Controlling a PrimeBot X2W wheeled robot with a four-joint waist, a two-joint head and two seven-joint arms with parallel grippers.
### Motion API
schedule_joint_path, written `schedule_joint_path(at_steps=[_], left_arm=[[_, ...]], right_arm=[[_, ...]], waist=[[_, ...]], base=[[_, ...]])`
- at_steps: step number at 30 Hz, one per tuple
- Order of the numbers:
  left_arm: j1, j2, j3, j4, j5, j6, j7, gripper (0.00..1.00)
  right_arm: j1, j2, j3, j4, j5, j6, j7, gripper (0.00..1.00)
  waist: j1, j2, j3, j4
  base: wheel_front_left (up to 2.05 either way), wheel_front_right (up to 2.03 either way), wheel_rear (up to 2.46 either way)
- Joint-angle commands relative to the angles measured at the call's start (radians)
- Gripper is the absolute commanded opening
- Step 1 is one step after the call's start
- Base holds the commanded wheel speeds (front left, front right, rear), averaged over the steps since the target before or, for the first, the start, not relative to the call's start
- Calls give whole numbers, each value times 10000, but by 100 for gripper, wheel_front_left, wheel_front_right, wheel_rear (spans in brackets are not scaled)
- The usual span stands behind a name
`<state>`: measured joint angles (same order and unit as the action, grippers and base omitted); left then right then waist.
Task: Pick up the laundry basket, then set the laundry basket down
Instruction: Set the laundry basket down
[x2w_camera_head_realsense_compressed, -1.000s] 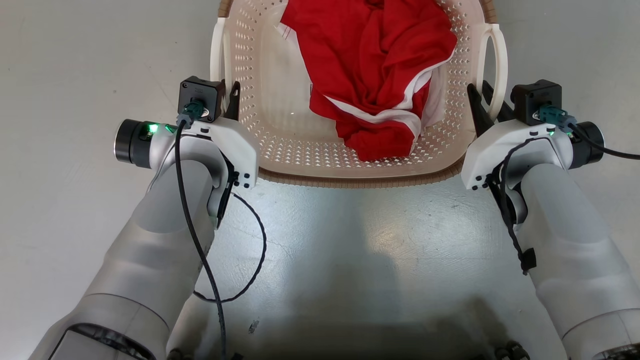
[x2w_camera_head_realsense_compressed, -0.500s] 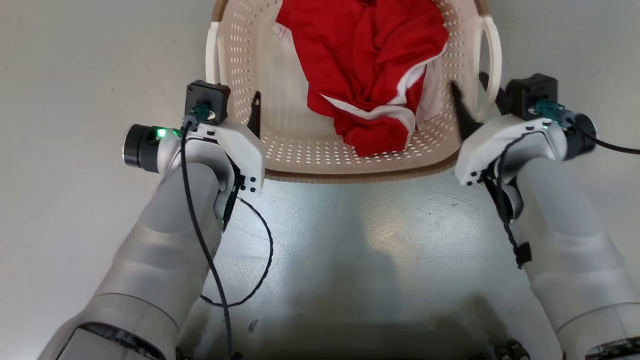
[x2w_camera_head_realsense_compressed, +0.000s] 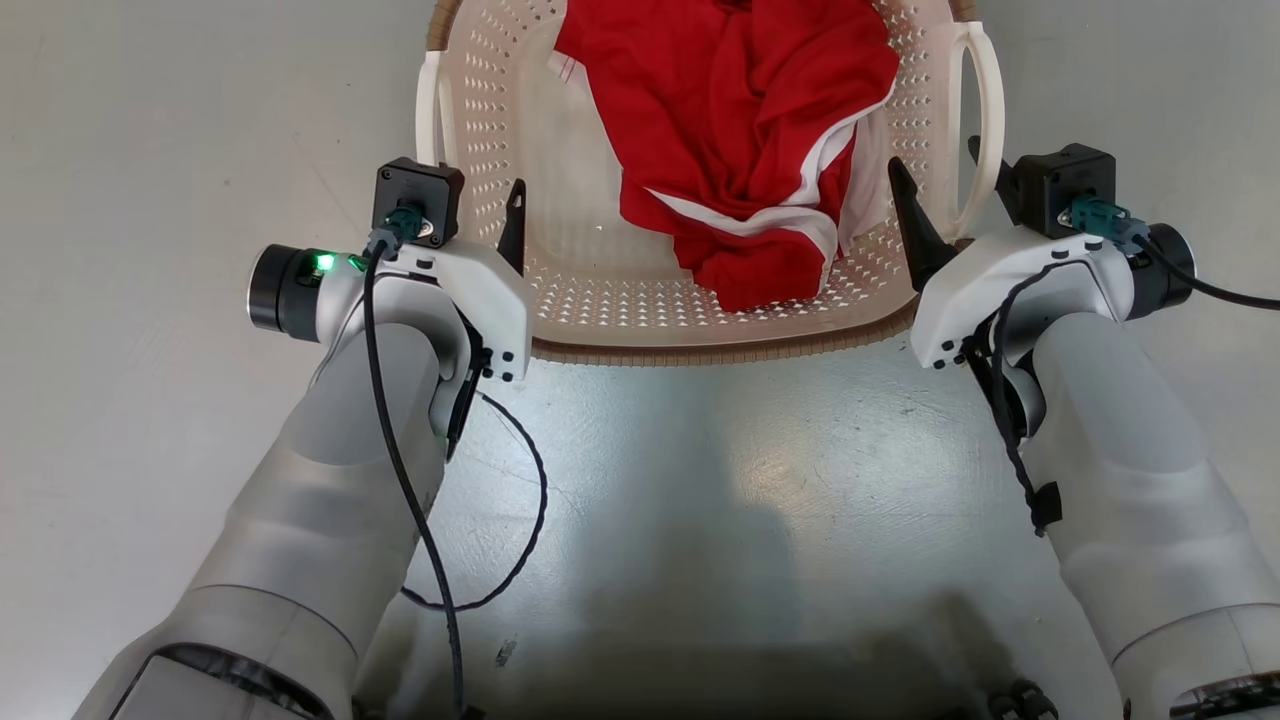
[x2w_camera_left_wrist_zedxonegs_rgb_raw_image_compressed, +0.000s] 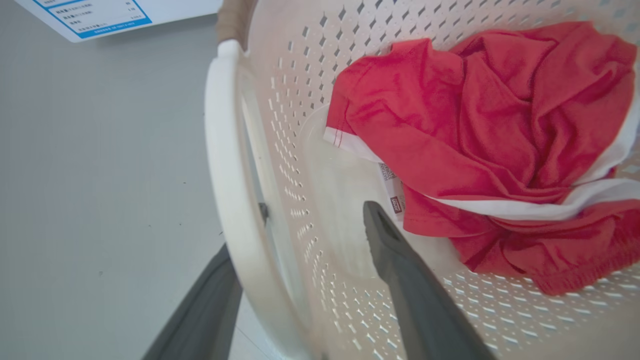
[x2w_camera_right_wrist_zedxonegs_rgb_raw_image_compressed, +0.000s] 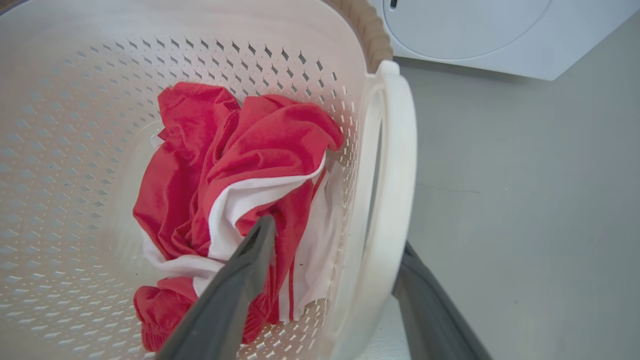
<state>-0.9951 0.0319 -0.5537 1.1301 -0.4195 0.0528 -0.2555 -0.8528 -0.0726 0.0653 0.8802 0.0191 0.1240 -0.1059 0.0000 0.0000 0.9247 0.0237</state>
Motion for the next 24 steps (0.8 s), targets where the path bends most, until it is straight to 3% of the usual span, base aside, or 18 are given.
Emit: schedule_joint_path(at_steps=[1, 24], left_arm=[[-36, 190, 177, -118, 99, 44, -63, 100], [-107, 414, 412, 43, 497, 71, -63, 100]], right_arm=[[231, 224, 151, -100, -16, 67, -122, 100], [157, 224, 255, 286, 283, 67, -387, 100]], waist=[[0, 0, 8, -16], [0, 0, -26, -179]], base=[[0, 0, 0], [0, 0, 0]])
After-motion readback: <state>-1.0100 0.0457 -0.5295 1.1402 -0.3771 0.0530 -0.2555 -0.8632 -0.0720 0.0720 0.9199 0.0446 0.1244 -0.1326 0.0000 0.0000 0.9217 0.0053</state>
